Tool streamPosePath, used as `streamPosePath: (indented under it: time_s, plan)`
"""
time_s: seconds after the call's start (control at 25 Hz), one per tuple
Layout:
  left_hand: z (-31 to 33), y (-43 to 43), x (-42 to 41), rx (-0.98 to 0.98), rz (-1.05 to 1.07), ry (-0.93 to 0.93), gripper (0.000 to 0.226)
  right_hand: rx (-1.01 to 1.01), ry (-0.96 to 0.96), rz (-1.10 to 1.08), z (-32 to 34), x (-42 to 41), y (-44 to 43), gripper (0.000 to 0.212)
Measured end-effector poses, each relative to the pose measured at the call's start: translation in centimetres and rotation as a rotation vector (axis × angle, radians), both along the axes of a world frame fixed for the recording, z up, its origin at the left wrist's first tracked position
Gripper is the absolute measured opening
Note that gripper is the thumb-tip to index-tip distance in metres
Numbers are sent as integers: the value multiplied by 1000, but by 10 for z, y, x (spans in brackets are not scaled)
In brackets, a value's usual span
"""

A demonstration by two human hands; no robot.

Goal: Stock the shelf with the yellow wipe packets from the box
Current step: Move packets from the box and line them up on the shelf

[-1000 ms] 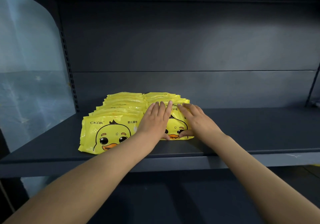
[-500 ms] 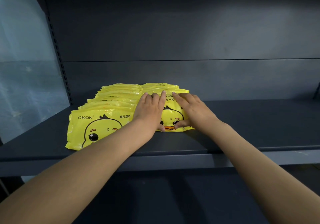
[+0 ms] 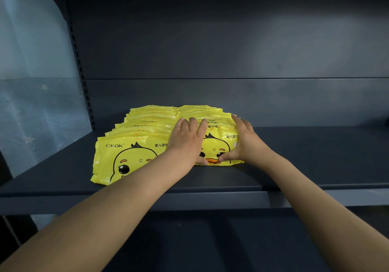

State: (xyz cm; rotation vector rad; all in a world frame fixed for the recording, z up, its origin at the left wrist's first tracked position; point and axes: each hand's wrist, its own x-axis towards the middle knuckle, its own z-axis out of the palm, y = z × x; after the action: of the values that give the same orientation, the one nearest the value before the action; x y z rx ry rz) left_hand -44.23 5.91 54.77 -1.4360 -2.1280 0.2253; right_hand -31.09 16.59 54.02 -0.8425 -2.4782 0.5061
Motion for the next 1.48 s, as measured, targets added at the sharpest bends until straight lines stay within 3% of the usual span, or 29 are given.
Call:
streamPosePath:
  time_s: [0.72, 0.92, 1.16, 1.32, 1.48]
  plan:
    - [0, -14, -27, -19, -117, -59, 118, 52, -78, -52, 4, -17, -18, 124]
    - [11, -25, -19, -61, -83, -115, 113, 165, -298, -146, 16, -10, -22, 126]
    - [27, -105, -32, 149, -117, -192, 82, 391, -258, -117, 33, -9, -61, 100]
    - [14, -178, -71, 258, -92, -140, 85, 478, -156, -4, 27, -27, -106, 79]
    - [-4, -224, -114, 290, -155, -145, 82, 512, -136, 98, 14, -58, -148, 79]
